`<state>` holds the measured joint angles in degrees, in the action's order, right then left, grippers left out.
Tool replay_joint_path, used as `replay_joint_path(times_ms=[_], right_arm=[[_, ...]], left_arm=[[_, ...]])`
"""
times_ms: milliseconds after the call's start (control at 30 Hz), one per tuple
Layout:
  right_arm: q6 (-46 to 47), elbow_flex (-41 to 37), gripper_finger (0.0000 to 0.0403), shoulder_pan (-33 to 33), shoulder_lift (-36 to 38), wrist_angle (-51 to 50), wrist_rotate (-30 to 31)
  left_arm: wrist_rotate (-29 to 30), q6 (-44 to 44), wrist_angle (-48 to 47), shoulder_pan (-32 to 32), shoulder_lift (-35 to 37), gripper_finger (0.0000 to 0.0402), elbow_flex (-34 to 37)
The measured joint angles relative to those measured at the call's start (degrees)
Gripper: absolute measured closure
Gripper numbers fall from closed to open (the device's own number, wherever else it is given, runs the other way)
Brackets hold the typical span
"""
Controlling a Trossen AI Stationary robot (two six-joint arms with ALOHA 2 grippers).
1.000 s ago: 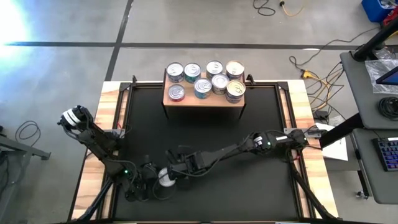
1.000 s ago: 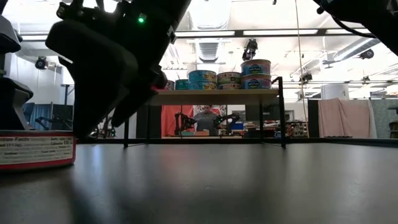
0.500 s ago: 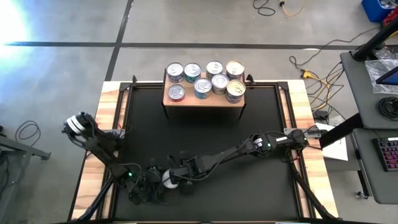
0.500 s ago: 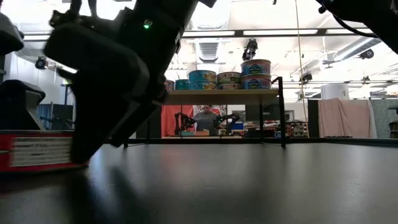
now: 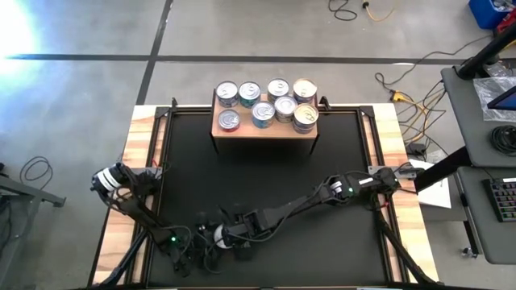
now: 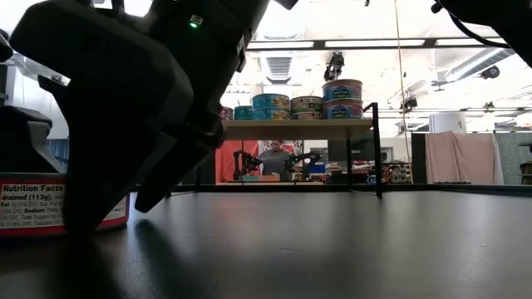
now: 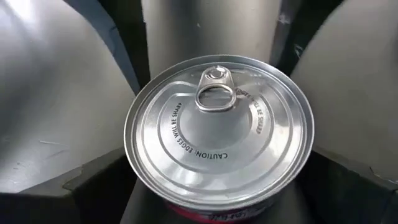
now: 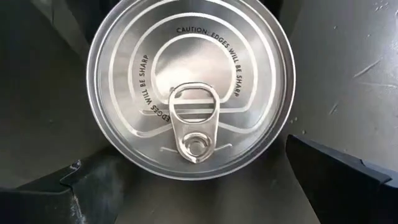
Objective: Stack canned seafood by type on shelf
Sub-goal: Stack the red tuna can on top of the red tuna can on the shelf
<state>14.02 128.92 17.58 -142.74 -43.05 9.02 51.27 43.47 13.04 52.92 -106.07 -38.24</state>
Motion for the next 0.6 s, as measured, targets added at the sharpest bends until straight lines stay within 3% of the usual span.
replay_joint_path(times_ms=[367,600], right_arm=[[1.2,0.2,0.0003,0.0,0.0,-1.1,-0.9],[-2.0,3.8,0.0003,0.0,0.5,-11.4,0.7]], left_arm=[[0.3,-0.5,0.9,-4.1,-2.7,0.0001,-5.0],[-2.6,5.9,-5.3,-4.8,0.0,0.0014,-5.2]])
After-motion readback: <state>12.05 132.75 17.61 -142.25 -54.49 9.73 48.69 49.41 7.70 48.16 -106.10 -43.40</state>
